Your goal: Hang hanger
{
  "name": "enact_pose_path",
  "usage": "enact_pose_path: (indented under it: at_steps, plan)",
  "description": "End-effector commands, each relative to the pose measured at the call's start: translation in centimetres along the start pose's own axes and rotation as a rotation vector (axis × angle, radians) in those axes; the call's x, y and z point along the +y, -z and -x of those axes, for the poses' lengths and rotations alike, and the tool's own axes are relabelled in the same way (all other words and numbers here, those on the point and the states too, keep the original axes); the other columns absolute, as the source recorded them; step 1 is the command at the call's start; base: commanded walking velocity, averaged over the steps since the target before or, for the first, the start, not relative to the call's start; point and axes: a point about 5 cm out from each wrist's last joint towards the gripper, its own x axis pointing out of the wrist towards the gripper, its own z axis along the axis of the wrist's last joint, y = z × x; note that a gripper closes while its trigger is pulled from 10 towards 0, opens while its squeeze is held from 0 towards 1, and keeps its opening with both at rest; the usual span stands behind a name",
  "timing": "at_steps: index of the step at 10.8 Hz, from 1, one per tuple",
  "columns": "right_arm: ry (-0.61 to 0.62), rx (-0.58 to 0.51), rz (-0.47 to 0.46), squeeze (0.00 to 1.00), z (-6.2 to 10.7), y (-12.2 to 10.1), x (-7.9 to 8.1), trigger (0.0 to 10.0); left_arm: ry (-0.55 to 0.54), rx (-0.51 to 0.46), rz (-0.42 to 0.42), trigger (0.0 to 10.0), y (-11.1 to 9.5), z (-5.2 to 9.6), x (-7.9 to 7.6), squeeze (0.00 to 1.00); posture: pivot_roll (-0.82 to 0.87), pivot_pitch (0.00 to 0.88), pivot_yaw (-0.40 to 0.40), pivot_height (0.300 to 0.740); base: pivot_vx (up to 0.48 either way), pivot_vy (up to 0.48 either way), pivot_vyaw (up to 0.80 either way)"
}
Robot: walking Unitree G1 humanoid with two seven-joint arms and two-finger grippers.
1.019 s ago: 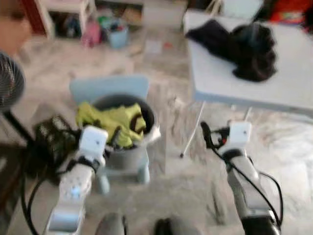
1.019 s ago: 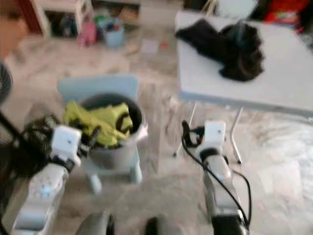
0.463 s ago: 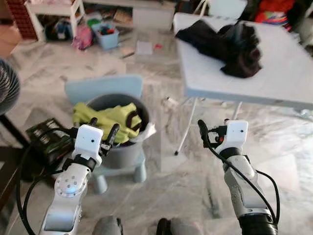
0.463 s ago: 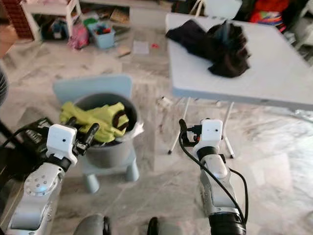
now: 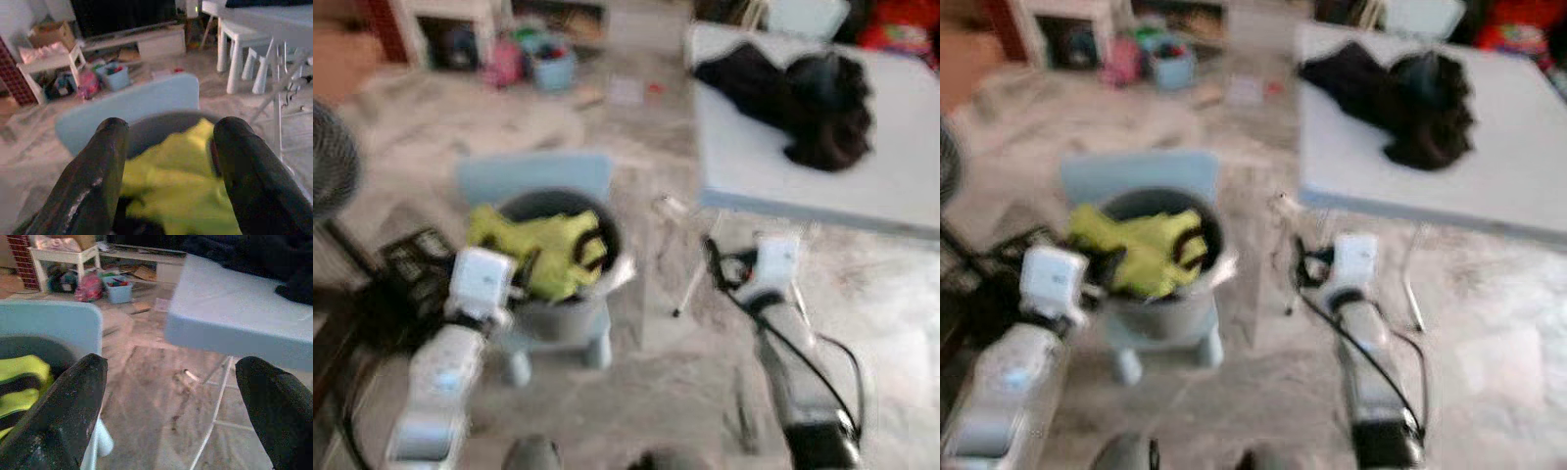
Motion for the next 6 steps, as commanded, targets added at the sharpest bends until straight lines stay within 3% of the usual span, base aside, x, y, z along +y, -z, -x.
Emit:
enact_pose_path:
  at_steps: [1, 6]
  plan:
    - [0.048, 0.013, 0.018, 0.00, 0.47, 0.26, -1.33, 10.0, 0.037, -0.009, 0.017, 10.0, -0.20, -0.13, -1.00, 0.00, 0.02, 0.109, -0.105, 0.740, 0.345, 0.000, 0.00]
    - [0.045, 0.015, 0.020, 0.00, 0.49, 0.34, -1.34, 10.0, 0.027, -0.007, 0.009, 10.0, -0.24, -0.14, -1.08, 0.00, 0.02, 0.113, -0.107, 0.740, 0.334, 0.000, 0.00]
